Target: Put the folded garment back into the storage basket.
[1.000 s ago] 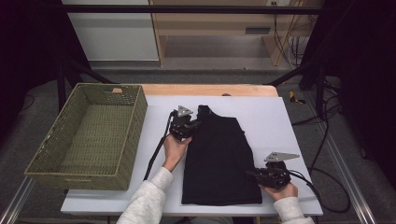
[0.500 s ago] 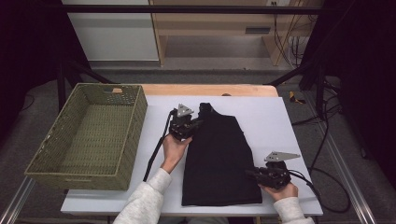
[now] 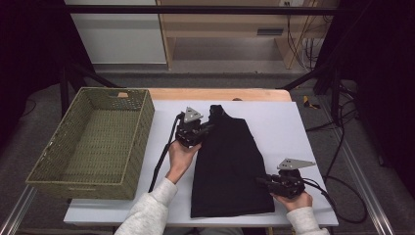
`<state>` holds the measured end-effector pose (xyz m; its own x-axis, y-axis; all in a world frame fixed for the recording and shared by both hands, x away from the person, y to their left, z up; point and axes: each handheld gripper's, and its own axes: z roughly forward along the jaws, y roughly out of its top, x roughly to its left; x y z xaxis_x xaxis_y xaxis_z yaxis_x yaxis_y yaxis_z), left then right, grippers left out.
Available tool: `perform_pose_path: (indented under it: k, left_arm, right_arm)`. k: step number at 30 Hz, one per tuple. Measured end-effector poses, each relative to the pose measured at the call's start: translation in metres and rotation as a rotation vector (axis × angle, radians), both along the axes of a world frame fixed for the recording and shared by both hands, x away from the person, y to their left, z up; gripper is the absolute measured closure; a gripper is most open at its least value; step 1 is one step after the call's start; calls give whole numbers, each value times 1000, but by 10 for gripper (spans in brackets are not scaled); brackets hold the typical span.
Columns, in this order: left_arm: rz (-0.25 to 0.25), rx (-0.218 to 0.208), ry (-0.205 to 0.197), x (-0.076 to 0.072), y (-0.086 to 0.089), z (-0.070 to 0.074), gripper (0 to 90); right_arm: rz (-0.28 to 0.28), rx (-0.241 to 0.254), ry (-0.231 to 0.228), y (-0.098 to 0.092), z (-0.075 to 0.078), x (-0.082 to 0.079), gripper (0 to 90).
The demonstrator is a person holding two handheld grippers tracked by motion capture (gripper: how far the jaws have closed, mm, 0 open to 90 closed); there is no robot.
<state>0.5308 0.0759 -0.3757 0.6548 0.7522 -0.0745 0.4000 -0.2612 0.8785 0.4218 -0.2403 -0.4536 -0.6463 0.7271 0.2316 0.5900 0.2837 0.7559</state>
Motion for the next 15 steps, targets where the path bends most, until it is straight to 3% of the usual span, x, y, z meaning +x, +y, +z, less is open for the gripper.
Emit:
perform_pose_path:
  k: [15]
  left_arm:
    - [-14,3,-39,-13,3,20,814]
  right_arm:
    - [8,6,-30,4,8,-2,733]
